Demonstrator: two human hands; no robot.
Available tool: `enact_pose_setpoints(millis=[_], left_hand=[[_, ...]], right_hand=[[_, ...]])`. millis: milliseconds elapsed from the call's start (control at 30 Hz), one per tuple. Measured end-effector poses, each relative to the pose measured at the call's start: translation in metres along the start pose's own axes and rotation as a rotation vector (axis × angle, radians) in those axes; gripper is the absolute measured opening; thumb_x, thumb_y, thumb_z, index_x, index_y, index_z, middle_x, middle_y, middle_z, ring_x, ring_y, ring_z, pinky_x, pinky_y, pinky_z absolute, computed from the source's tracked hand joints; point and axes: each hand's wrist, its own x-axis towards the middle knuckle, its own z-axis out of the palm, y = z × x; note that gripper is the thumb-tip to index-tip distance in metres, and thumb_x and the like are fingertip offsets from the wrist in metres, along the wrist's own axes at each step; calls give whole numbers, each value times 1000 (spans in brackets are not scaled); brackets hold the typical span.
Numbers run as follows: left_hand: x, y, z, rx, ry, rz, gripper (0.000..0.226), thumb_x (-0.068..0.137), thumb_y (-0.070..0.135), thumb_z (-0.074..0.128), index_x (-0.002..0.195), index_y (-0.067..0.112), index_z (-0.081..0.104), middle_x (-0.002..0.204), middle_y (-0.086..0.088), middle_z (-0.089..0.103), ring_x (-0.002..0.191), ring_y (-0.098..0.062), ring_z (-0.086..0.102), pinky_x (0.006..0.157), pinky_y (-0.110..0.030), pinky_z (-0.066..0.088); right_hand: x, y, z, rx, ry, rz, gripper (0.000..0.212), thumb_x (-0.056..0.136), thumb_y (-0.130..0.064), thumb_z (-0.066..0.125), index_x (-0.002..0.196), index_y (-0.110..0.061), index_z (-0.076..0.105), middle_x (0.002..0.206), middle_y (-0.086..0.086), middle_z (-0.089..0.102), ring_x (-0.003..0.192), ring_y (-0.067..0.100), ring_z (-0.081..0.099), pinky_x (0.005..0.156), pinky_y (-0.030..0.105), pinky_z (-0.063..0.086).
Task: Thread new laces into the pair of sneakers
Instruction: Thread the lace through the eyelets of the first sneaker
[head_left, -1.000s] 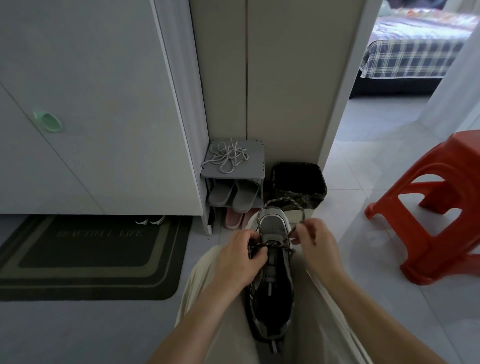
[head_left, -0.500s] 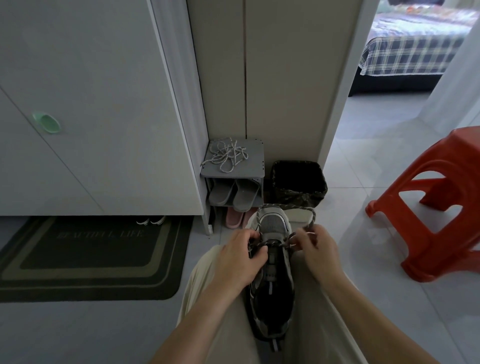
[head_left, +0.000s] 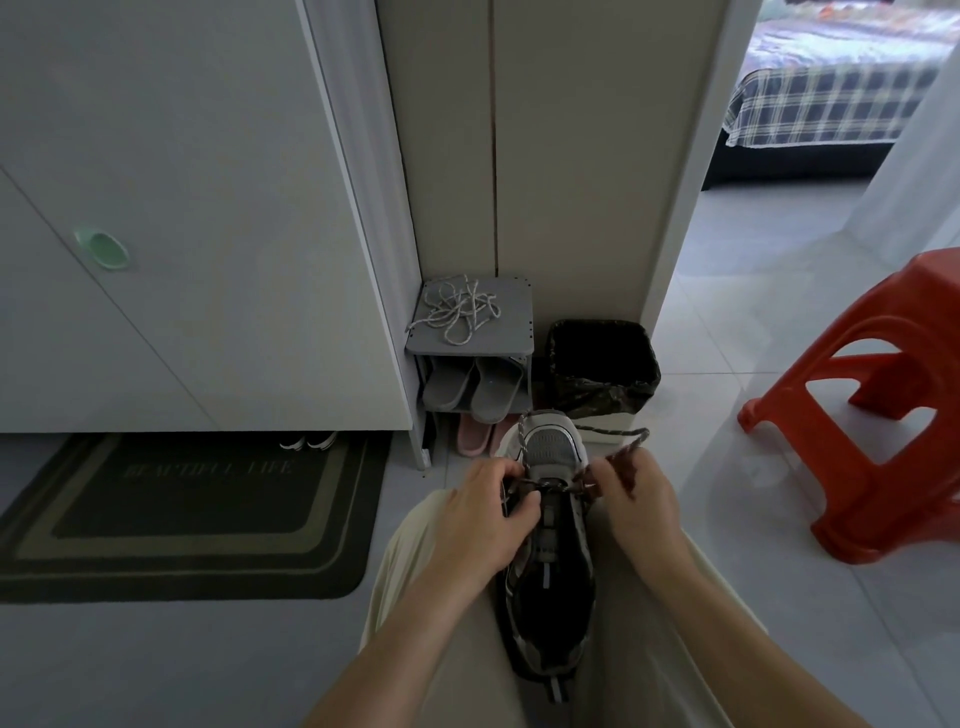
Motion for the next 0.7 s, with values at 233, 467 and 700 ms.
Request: enact_pose_setpoints(millis=[233,467,700], left_hand=[[1,-1,2,-9,-2,2,31,86,38,61,114,27,52,104,20,45,99,-5,53,94,-32,45],[1,-5,3,-16,13,12,33,86,39,62,114,26,52,106,17,47,100,-3,51,87,-23,46],[3,-5,4,-13,24,29,31,86,36,62,113,25,54,105,17,48,96,-1,50,85,-18,43]], right_hand=[[5,-3,-4,-136,-21,-49,15,93,-25,56,85,-13,55,79,-1,66,74,18,63,66,28,47],[1,-11,-4,-105,-144,-52,13,87,-28,65,85,-17,61,79,-3,66,75,13,62,64,23,47],[11,-21,-14,176,-2,107,15,99,-17,42,89,-8,48,71,3,71,64,15,70,62,25,50]])
